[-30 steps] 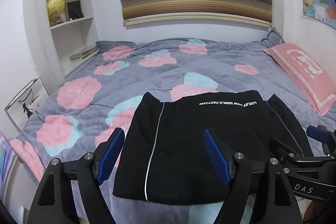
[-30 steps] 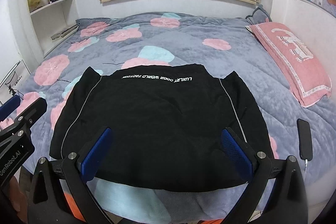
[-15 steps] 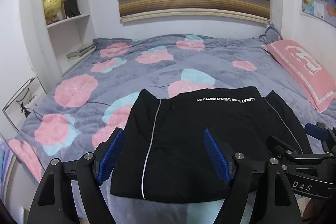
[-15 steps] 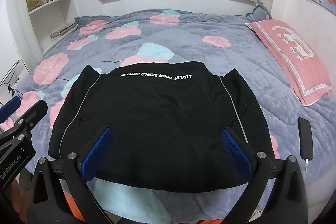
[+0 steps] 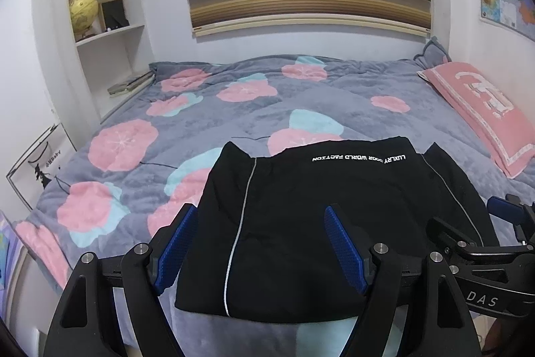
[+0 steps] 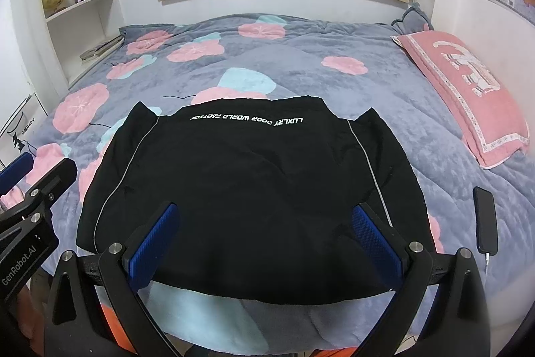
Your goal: Fold large clothes
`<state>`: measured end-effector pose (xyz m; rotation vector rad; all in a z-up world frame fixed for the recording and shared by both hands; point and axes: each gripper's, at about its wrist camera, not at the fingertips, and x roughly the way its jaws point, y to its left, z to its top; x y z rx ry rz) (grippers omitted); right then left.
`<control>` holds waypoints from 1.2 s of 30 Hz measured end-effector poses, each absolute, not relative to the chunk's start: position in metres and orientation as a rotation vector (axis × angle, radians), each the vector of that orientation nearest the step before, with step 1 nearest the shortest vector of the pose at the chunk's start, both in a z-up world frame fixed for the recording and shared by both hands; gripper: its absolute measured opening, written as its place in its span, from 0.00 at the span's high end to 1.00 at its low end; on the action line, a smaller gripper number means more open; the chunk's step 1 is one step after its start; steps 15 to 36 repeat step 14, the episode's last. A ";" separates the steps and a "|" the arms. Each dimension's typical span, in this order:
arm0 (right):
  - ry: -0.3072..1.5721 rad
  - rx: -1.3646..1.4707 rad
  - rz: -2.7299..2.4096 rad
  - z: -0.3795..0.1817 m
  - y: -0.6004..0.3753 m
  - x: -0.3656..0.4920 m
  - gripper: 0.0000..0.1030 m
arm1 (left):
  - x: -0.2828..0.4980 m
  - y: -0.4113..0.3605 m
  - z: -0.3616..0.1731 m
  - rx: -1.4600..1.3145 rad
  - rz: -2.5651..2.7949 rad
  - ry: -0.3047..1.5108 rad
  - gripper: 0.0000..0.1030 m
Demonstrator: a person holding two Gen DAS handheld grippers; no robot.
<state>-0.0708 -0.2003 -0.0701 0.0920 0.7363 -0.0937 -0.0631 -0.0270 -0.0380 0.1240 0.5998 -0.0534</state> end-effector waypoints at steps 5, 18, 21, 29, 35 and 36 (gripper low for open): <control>0.740 0.072 -0.085 -0.071 -0.201 -0.074 0.00 | -0.062 -0.025 -0.038 0.113 -0.051 0.604 0.24; 0.746 0.061 -0.087 -0.073 -0.204 -0.072 0.00 | -0.058 -0.012 -0.041 0.054 -0.077 0.612 0.24; 0.746 0.061 -0.087 -0.073 -0.204 -0.072 0.00 | -0.058 -0.012 -0.041 0.054 -0.077 0.612 0.24; 0.746 0.061 -0.087 -0.073 -0.204 -0.072 0.00 | -0.058 -0.012 -0.041 0.054 -0.077 0.612 0.24; 0.746 0.061 -0.087 -0.073 -0.204 -0.072 0.00 | -0.058 -0.012 -0.041 0.054 -0.077 0.612 0.24; 0.746 0.061 -0.087 -0.073 -0.204 -0.072 0.00 | -0.058 -0.012 -0.041 0.054 -0.077 0.612 0.24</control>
